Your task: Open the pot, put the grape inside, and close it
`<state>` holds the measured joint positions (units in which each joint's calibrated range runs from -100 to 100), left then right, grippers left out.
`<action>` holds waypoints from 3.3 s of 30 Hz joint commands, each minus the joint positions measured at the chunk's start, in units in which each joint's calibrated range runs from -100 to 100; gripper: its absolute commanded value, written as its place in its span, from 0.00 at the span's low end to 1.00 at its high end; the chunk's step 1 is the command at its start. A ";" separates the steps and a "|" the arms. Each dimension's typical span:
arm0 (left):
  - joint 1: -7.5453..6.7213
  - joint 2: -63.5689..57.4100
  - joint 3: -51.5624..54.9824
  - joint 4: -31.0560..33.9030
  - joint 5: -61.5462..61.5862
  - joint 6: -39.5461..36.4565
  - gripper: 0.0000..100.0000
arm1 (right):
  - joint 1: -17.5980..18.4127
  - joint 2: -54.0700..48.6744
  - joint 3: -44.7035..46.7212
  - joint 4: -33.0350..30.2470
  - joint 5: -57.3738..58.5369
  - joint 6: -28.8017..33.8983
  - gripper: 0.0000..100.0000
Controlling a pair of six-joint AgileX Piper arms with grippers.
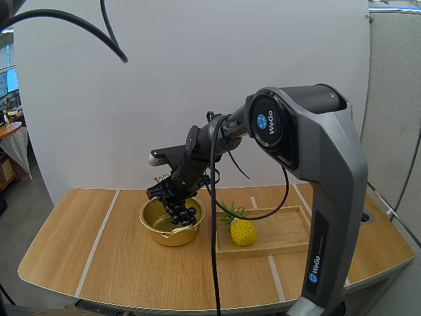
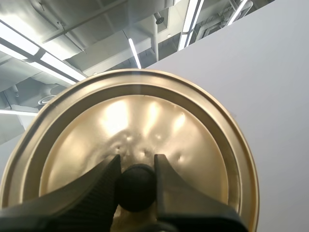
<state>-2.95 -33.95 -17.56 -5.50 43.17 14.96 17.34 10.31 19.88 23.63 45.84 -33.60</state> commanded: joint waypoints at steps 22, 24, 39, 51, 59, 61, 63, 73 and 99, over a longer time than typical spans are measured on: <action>-0.09 -0.31 -0.43 0.30 -1.97 -0.32 0.00 | 0.66 5.02 0.26 -1.30 7.33 -0.35 0.00; -0.09 -0.31 -0.43 0.30 -1.97 -0.32 0.00 | 0.66 5.02 0.26 -1.61 8.14 -0.35 0.12; -0.09 -0.31 -0.43 0.30 -1.97 -0.32 0.00 | 0.66 2.07 0.12 -1.67 7.15 0.06 1.00; -0.09 -0.31 -0.43 0.30 -1.97 -0.32 0.00 | 0.66 -12.14 0.12 -1.67 7.18 0.77 1.00; -0.09 -0.31 -0.43 0.30 -1.97 -0.32 0.00 | 0.66 -22.26 0.12 -1.67 11.95 2.23 1.00; -0.09 -0.31 -0.43 0.30 -1.97 -0.32 0.00 | 0.66 -24.96 0.12 -1.67 13.43 2.31 1.00; -0.09 -0.31 -0.43 0.30 -1.97 -0.32 0.00 | 0.66 -27.32 0.24 -1.67 14.90 2.43 1.00; -0.09 -0.31 -0.43 0.30 -1.97 -0.32 0.00 | 0.66 -38.04 6.59 -2.73 17.01 3.75 1.00; -0.09 -0.31 -0.43 0.30 -1.97 -0.32 0.00 | 0.66 -82.18 29.11 -16.13 33.47 12.78 1.00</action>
<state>-2.95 -33.95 -17.56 -5.39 43.17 14.96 18.02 -66.37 46.41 10.65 78.02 -22.97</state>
